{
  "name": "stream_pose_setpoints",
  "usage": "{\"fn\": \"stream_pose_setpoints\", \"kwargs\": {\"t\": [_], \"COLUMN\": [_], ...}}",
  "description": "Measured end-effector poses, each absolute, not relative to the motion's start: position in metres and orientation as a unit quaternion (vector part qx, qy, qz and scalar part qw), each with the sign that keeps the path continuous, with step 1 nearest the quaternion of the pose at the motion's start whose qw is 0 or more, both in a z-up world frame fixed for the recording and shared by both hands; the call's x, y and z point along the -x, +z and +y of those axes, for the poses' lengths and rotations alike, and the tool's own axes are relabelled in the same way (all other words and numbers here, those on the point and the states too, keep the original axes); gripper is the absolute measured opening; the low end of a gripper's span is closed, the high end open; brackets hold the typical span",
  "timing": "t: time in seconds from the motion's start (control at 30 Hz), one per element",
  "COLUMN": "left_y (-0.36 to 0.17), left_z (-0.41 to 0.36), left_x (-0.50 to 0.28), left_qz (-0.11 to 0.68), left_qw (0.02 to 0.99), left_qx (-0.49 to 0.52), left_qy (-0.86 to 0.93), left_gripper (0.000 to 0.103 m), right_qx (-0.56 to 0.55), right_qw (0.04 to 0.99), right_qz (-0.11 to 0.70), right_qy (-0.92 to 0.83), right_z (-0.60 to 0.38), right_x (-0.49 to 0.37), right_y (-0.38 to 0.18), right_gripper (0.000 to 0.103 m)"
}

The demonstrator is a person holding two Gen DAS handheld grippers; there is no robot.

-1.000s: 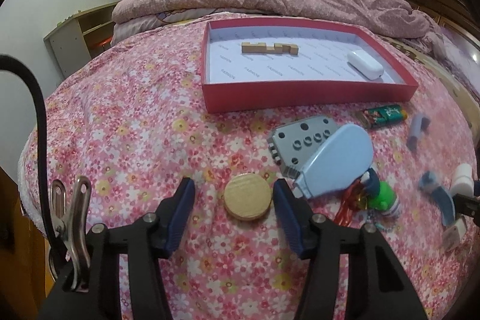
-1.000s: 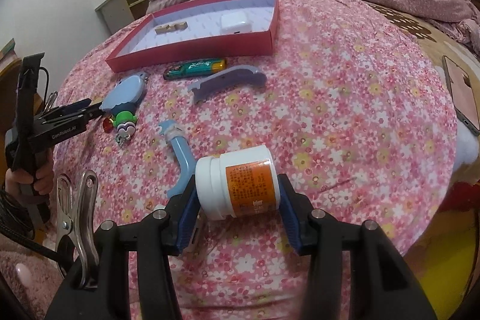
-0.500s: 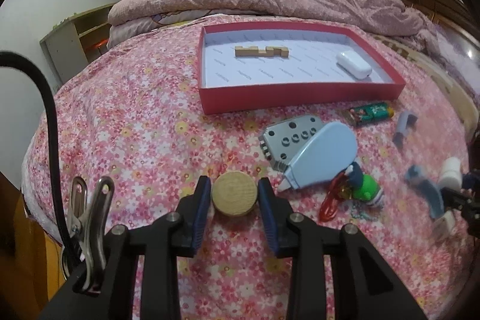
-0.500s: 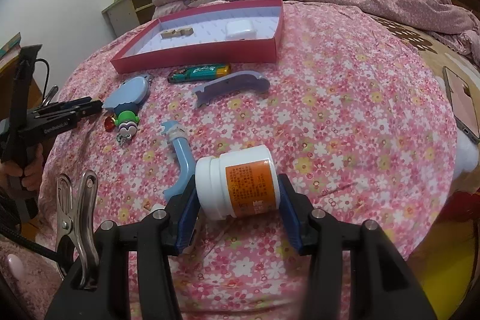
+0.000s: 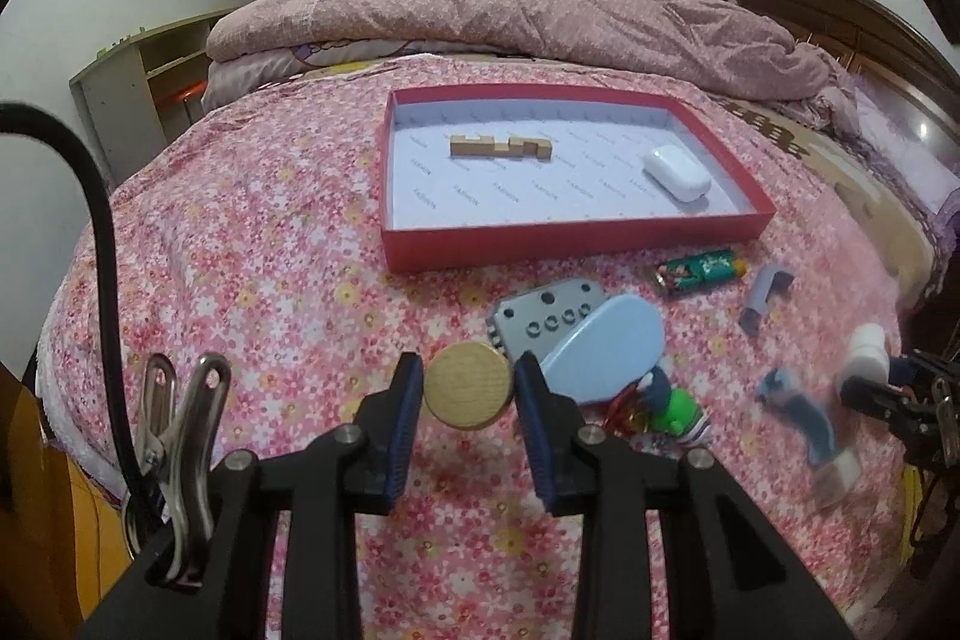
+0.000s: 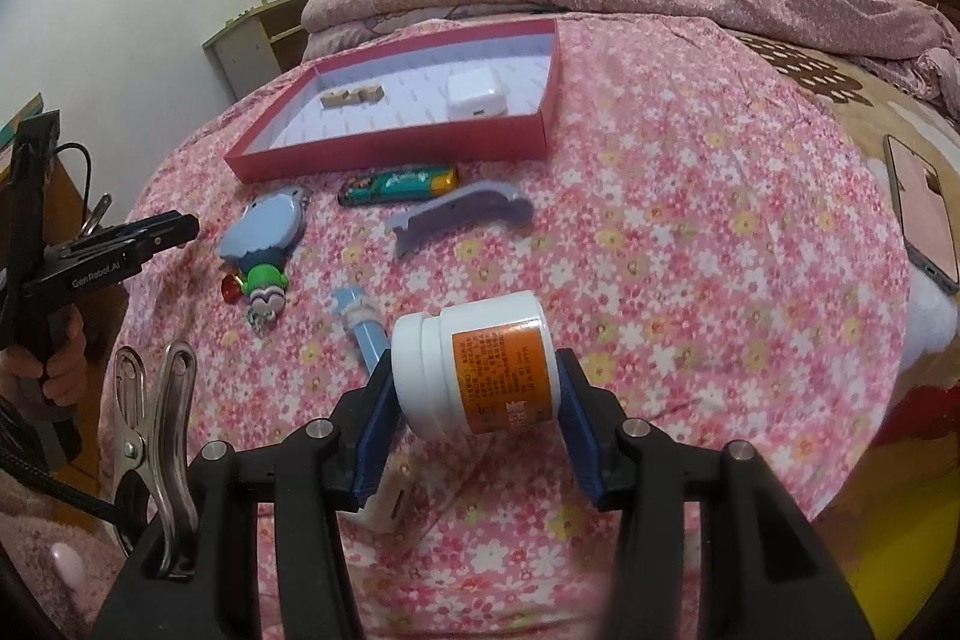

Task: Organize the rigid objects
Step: 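Place the wooden disc and pill bottle into the red tray, opening both grippers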

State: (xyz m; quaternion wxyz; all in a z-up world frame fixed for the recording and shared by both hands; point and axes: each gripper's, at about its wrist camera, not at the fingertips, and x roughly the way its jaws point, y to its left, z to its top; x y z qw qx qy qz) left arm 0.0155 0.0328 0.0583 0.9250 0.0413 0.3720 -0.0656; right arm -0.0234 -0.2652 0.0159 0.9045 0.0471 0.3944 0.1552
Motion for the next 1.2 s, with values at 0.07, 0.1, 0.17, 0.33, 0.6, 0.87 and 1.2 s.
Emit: {"fn": "stream_pose_setpoints", "kwargs": {"t": [0.07,0.1,0.17,0.33,0.6,0.87,1.2], "left_y": [0.063,0.064,0.068,0.079,0.084,0.072,0.058], "left_z": [0.03,0.028,0.024,0.014,0.002,-0.002,-0.006], "left_x": [-0.021,-0.025,-0.033,-0.062,-0.107,-0.139,-0.16], "left_qz": [0.369,0.368,0.366,0.362,0.366,0.386,0.403], "left_qw": [0.926,0.926,0.927,0.928,0.926,0.918,0.912], "left_qx": [-0.044,-0.045,-0.047,-0.05,-0.039,-0.035,-0.021], "left_qy": [-0.067,-0.067,-0.072,-0.076,-0.084,-0.08,-0.067], "left_gripper": [0.033,0.033,0.033,0.033,0.033,0.033,0.033], "right_qx": [-0.041,-0.04,-0.038,-0.035,-0.037,-0.04,-0.042], "right_qw": [0.906,0.906,0.907,0.909,0.912,0.915,0.909], "right_qz": [0.392,0.391,0.388,0.382,0.374,0.365,0.37], "right_qy": [0.156,0.156,0.159,0.161,0.166,0.169,0.19], "right_z": [-0.263,-0.261,-0.259,-0.253,-0.247,-0.238,-0.233], "right_x": [0.021,0.019,0.017,0.007,-0.021,-0.055,-0.105], "right_y": [0.019,0.02,0.024,0.032,0.05,0.065,0.06], "right_gripper": [0.05,0.05,0.05,0.05,0.05,0.05,0.05]}}
